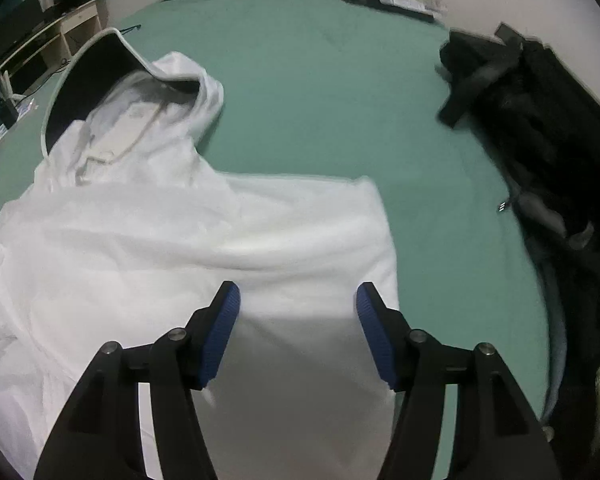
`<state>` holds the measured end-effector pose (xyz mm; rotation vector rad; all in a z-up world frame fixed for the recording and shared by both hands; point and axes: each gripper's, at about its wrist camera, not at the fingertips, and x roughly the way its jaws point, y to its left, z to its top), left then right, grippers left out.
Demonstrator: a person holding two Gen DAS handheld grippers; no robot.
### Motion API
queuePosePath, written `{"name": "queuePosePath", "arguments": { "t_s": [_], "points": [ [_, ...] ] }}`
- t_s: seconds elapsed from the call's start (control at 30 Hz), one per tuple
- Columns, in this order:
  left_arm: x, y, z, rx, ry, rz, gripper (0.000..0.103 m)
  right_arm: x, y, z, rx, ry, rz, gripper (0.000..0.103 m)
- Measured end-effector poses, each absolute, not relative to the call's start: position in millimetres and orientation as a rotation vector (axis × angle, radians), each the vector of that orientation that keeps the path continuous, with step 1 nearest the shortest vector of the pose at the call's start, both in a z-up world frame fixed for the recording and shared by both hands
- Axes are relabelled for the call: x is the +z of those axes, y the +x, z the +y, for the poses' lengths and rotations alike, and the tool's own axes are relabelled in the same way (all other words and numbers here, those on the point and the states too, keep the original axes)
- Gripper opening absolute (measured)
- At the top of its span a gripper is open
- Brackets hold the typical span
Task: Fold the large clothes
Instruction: 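Grasp the jacket hood rim with the right gripper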
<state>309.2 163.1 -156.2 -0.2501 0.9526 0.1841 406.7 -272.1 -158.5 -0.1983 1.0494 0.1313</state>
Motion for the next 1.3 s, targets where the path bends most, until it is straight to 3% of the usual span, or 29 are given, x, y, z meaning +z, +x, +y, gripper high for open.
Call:
{"name": "queuePosePath", "arguments": {
  "t_s": [0.33, 0.7, 0.73, 0.77, 1.2, 1.3],
  "points": [
    [-153.7, 324.4, 185.2, 0.222, -0.271, 0.923, 0.044, -109.6, 476.3, -166.2, 0.307, -0.286, 0.836, 0.061],
    [-175.1, 333.7, 200.8, 0.251, -0.288, 0.971, 0.044, -137.8, 540.9, -45.8, 0.409, -0.488, 0.751, 0.059],
    [-175.2, 333.9, 200.9, 0.247, -0.289, 0.969, 0.044, -141.2, 544.6, -43.9, 0.414, -0.492, 0.745, 0.036],
    [-174.9, 334.1, 200.4, 0.247, -0.286, 0.968, 0.044, -145.1, 547.0, -43.6, 0.412, -0.497, 0.757, 0.004],
    [-153.5, 327.1, 189.4, 0.244, -0.289, 0.951, 0.044, -147.5, 446.4, -95.6, 0.611, -0.615, 0.928, 0.004],
    [-152.0, 324.1, 187.3, 0.249, -0.281, 0.961, 0.044, -156.5, 439.3, -102.2, 0.682, -0.609, 0.980, 0.013]
  ]
}}
